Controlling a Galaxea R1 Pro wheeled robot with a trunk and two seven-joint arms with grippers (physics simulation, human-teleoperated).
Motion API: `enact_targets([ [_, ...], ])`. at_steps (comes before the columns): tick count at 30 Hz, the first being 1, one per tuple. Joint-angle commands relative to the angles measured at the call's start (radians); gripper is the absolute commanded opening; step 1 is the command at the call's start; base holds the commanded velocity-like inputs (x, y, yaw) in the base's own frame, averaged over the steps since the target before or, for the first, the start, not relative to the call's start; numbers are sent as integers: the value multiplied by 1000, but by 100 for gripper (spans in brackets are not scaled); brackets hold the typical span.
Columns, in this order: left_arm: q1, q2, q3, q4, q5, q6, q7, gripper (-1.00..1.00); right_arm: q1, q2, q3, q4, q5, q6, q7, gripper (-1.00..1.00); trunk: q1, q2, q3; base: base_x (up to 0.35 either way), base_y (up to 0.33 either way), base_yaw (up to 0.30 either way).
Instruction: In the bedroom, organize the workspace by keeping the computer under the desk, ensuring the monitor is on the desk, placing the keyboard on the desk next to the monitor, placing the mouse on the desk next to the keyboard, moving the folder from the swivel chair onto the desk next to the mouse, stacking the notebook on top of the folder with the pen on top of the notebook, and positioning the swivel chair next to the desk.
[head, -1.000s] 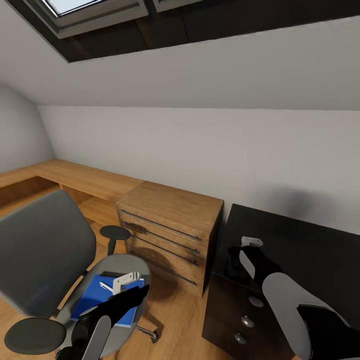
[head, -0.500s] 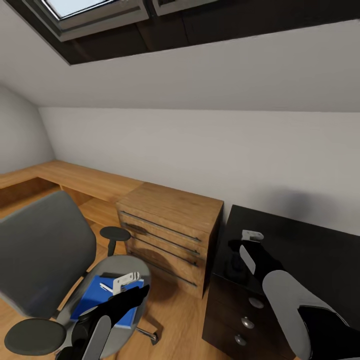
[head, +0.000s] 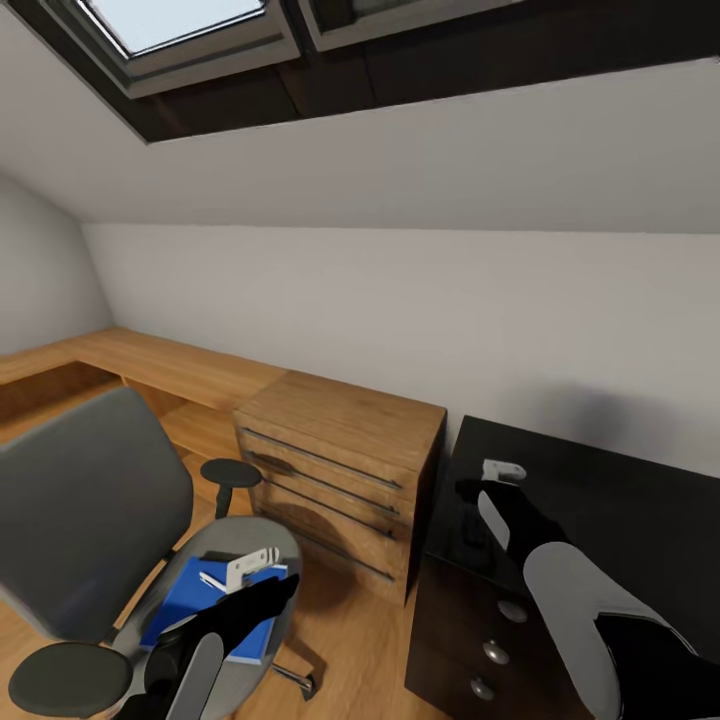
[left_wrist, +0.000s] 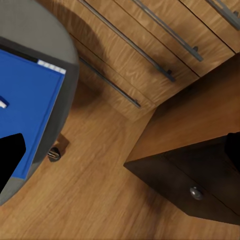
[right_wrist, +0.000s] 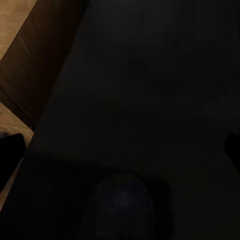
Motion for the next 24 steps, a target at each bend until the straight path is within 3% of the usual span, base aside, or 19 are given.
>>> enact_targets([
  [1, -1, 0, -1, 0, 10, 3, 9, 100, 2, 1, -2, -5, -7, 3, -4, 100, 0, -1, 1, 0, 0, 0],
  [6, -1, 0, -1, 4, 9, 2, 9, 100, 43, 9, -2, -78, -6, 3, -6, 100, 0, -1, 8, 0, 0, 0],
  [11, -1, 0, -2, 11, 7, 1, 8, 100, 126, 14, -2, -215, -6, 4, -6, 100, 0, -1, 11, 0, 0, 0],
  [15, -1, 0, -3, 16, 7, 0, 8, 100, 234, 19, 1, -392, -7, 8, -6, 100, 0, -1, 12, 0, 0, 0],
  [17, -1, 0, -3, 18, 6, 0, 8, 100, 319, 25, 2, -535, -8, 11, -6, 100, 0, -1, 12, 0, 0, 0],
  [24, -1, 0, -4, 19, 6, 1, 8, 100, 366, 30, 2, -613, -8, 13, -6, 100, 0, -1, 12, 0, 0, 0],
])
